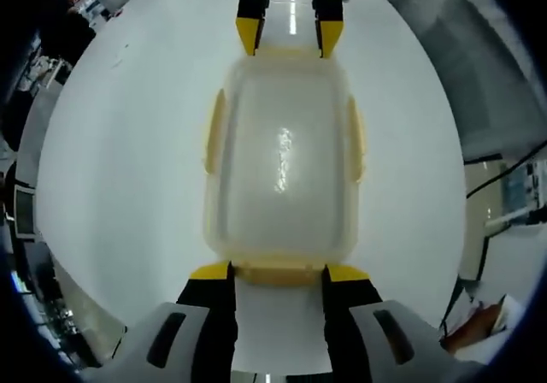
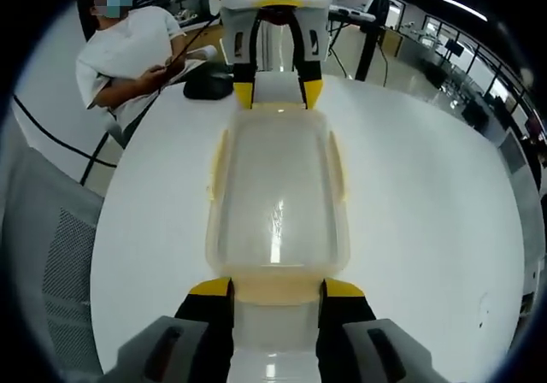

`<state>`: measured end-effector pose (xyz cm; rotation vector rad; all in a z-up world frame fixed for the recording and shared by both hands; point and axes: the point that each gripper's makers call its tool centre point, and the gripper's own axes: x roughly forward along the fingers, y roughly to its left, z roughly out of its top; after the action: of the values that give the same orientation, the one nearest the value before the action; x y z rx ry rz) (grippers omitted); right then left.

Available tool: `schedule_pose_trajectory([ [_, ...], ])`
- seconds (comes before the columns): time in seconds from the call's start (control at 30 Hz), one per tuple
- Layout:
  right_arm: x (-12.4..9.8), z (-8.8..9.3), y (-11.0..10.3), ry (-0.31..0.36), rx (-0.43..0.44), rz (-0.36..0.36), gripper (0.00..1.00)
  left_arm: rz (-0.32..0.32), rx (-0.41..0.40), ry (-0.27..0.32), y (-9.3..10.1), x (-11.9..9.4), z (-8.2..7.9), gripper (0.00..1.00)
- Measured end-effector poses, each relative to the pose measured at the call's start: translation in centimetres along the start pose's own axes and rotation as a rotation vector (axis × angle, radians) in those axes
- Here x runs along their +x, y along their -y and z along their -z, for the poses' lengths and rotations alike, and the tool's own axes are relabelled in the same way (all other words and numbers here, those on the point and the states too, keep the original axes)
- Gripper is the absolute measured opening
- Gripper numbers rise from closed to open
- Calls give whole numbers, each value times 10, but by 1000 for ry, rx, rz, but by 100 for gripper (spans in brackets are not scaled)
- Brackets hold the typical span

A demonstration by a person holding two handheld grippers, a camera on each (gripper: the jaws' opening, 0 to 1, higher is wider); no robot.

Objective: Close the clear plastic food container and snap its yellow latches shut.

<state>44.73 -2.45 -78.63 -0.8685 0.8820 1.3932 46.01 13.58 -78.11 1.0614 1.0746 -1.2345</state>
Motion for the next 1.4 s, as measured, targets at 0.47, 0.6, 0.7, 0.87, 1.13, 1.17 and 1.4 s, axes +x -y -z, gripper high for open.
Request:
schedule_pose_trajectory([
  [0.47,-28,1,3,14,-13,19,35,-28,-11,32,0,-28,-18,37],
  [0.6,-38,3,3,8,-22,23,35,-37,-18,41,0,-34,-26,37],
  [0.7,-45,6,4,4,-25,23,35,-41,-24,55,1,-37,-31,37],
  [0.87,-53,10,4,-1,-29,29,35,-47,-25,63,0,-40,-39,37],
  [1.13,-64,16,4,-1,-28,36,35,-50,-26,71,0,-45,-50,37],
  [1.17,-65,16,4,-2,-27,37,35,-52,-20,72,-1,-46,-51,37],
  [1.4,-72,20,3,-7,-30,43,35,-58,-12,72,-2,-50,-59,37],
])
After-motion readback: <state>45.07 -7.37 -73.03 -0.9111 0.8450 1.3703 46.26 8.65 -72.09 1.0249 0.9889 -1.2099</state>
